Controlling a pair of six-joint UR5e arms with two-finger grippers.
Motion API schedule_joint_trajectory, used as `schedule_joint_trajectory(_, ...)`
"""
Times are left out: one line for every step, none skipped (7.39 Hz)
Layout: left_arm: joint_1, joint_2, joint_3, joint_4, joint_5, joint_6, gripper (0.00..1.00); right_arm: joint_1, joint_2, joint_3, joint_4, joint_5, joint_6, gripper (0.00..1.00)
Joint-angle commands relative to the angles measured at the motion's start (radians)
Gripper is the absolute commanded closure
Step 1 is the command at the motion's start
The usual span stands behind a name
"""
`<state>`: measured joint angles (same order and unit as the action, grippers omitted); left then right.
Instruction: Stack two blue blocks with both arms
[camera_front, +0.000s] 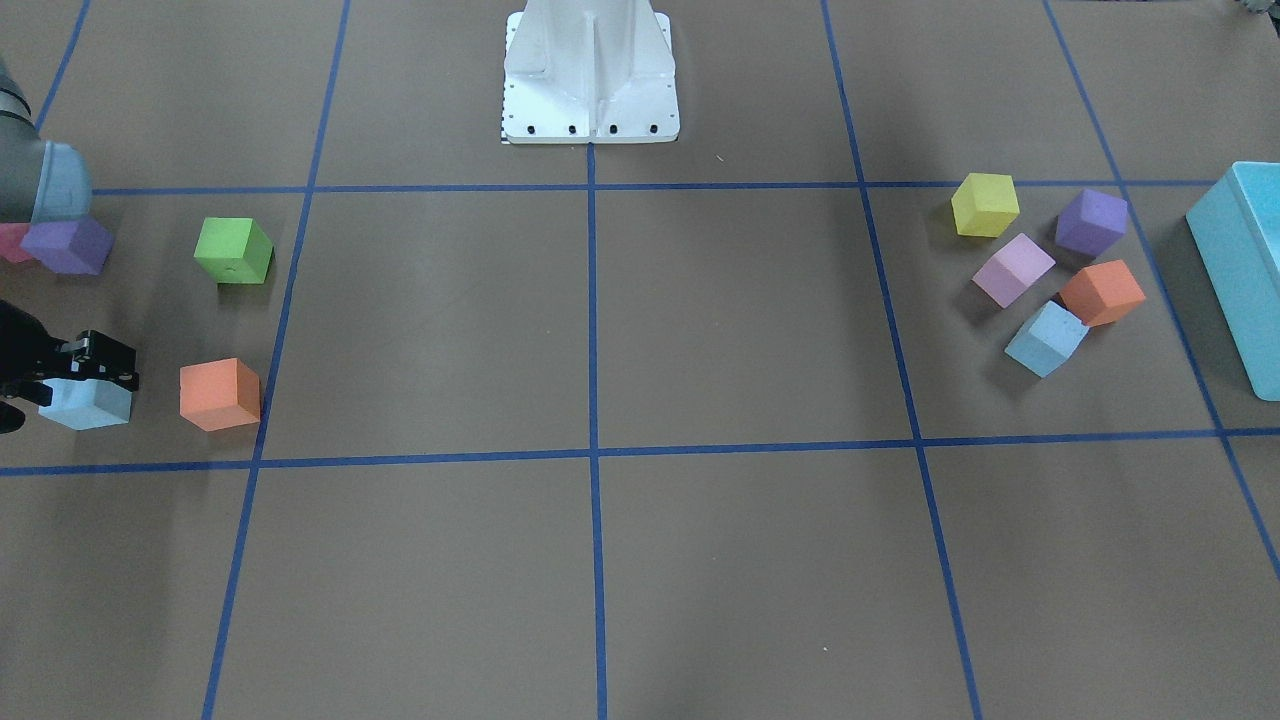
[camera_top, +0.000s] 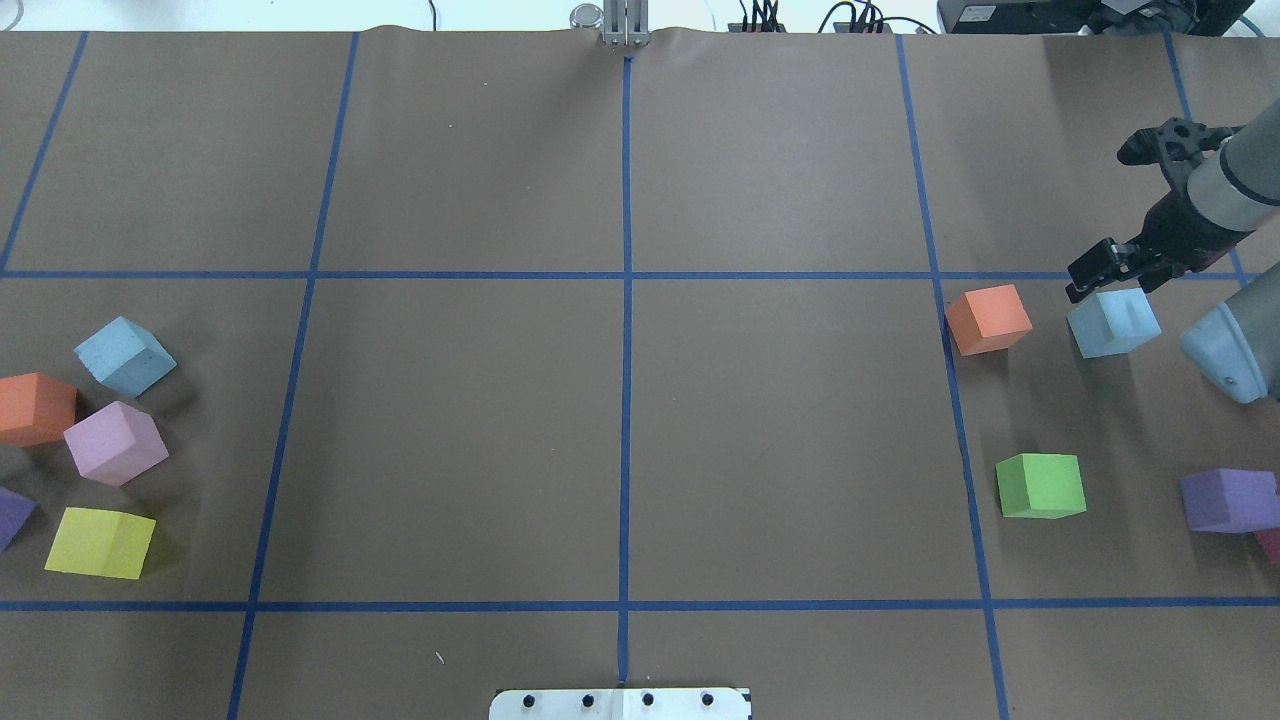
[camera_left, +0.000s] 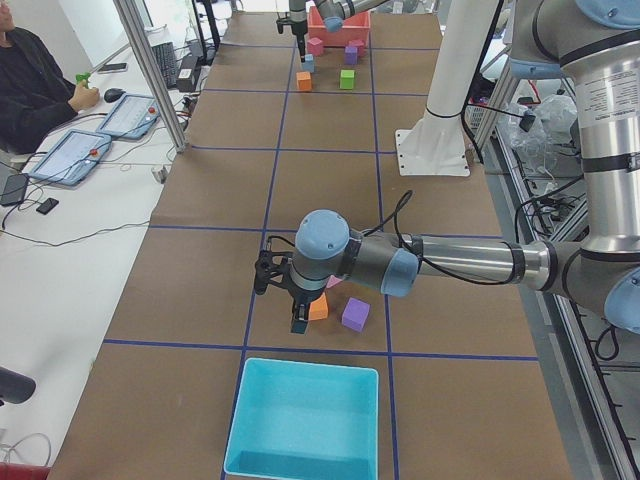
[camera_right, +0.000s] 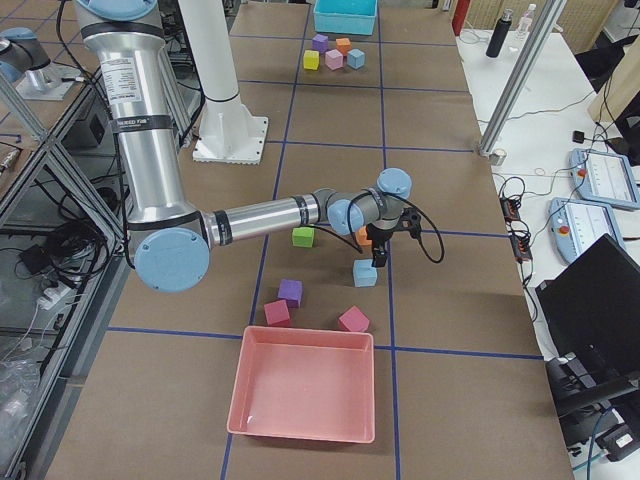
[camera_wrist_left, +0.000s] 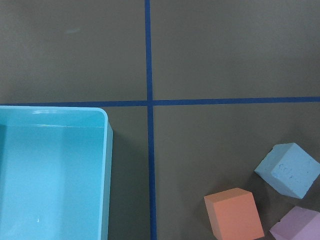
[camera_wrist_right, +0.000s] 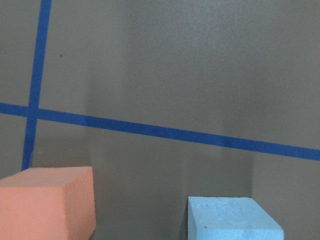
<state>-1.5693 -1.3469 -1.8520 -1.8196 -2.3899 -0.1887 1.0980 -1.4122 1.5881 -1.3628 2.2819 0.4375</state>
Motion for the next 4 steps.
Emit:
schedule_joint_trajectory(0.002,0.000,0.001,0.000,0.000,0.000,0.02,0.003,-0.027,-0.020,-0.006,-0.056,-0.094,0.00)
schedule_joint_trajectory(0.000,0.000,0.001,0.000,0.000,0.000,0.02,0.002,-0.028,-0.045,0.002,-0.064,-0.094,0.00)
schedule_joint_trajectory(0.000,0.000,-0.001,0.000,0.000,0.000,0.02,0.002,-0.025,-0.048,0.002,-0.068,-0.085,0.00)
schedule_joint_trajectory(0.002,0.000,0.001,0.000,0.000,0.000,0.02,0.002,-0.025,-0.046,0.004,-0.068,-0.077,0.00)
